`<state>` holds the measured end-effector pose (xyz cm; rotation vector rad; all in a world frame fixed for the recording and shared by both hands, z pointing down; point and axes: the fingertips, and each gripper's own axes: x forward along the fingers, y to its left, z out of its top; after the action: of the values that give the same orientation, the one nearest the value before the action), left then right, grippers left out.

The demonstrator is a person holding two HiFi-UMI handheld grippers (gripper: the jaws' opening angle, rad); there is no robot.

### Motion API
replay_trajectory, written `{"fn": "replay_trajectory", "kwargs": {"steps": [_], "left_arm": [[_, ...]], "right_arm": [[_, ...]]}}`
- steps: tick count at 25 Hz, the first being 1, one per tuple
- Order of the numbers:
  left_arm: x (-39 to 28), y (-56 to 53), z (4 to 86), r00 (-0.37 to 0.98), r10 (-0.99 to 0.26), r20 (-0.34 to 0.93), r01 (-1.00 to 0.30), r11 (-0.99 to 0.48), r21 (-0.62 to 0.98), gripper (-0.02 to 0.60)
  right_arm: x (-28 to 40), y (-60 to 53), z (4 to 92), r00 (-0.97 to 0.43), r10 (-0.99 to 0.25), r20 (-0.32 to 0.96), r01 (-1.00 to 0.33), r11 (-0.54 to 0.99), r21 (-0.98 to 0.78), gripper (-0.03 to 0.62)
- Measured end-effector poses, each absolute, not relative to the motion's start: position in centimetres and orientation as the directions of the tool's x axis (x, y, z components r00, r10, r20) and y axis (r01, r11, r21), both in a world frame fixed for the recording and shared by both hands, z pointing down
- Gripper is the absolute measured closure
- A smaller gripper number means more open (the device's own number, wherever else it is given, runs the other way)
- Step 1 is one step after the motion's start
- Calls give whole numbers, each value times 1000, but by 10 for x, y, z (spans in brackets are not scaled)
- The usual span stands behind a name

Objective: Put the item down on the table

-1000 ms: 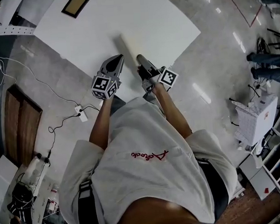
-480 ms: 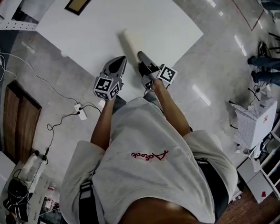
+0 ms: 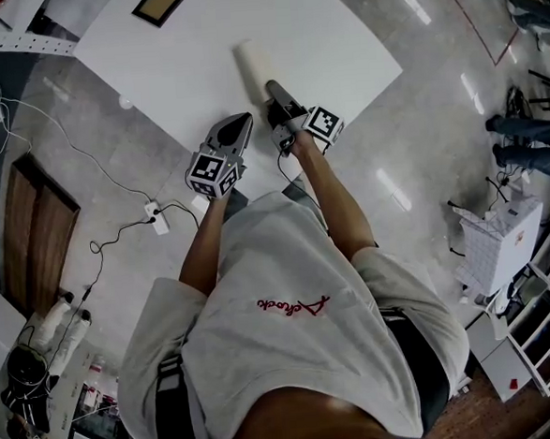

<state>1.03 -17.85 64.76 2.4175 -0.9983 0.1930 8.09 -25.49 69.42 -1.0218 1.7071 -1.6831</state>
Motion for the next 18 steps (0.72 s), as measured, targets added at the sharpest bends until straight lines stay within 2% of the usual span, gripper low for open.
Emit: {"fn": "replay_trajectory", "kwargs": {"steps": [12, 16, 18], "left_arm": [[5, -180, 647, 716, -623, 315, -695, -595, 403, 568], [7, -178, 646, 720, -620, 312, -691, -599, 404, 568], [5, -178, 647, 719, -620, 313, -692, -598, 405, 568]], "right_arm": [[78, -268, 704, -557, -808, 192, -155, -127, -980, 427], [81, -267, 705, -536, -811, 235, -200, -149, -968, 422], [79, -268, 704, -538, -806, 247, -223, -147, -964, 388]]}}
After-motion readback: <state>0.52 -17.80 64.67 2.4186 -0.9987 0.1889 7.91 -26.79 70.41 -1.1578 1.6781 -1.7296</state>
